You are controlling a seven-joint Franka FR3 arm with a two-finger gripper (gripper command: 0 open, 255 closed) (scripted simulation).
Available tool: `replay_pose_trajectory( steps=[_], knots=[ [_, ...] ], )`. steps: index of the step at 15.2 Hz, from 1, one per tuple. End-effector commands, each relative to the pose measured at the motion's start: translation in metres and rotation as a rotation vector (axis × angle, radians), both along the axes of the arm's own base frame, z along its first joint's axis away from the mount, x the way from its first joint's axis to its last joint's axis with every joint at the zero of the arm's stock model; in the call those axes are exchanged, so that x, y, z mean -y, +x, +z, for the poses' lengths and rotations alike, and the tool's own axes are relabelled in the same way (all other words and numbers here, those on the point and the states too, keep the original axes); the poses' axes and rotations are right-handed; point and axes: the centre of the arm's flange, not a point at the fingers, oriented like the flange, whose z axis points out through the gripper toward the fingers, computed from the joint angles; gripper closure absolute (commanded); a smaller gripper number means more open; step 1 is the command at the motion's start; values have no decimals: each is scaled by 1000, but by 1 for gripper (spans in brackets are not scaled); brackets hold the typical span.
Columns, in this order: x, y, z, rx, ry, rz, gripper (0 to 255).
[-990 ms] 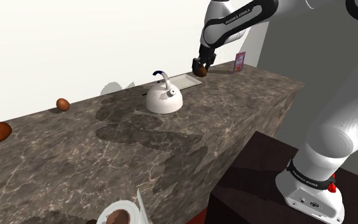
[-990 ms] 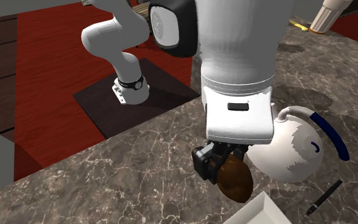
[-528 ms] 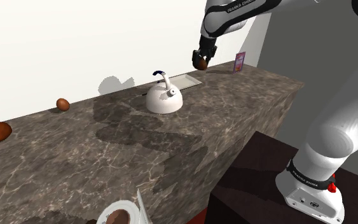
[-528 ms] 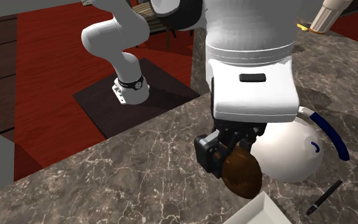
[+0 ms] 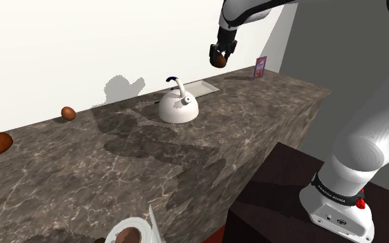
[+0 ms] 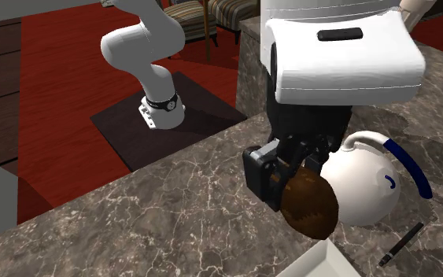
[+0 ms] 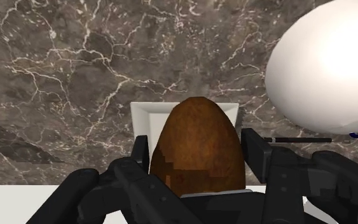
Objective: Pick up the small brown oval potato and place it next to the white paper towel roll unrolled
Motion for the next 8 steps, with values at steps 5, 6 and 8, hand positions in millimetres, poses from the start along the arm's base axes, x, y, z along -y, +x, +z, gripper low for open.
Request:
replay_pose_trajectory(
  steps=[5, 6, 8],
  knots=[
    [0, 0, 32, 0, 0, 0, 255],
    [0, 0, 38, 0, 0, 0, 255],
    [0, 0, 48, 0, 0, 0, 255]
  ],
)
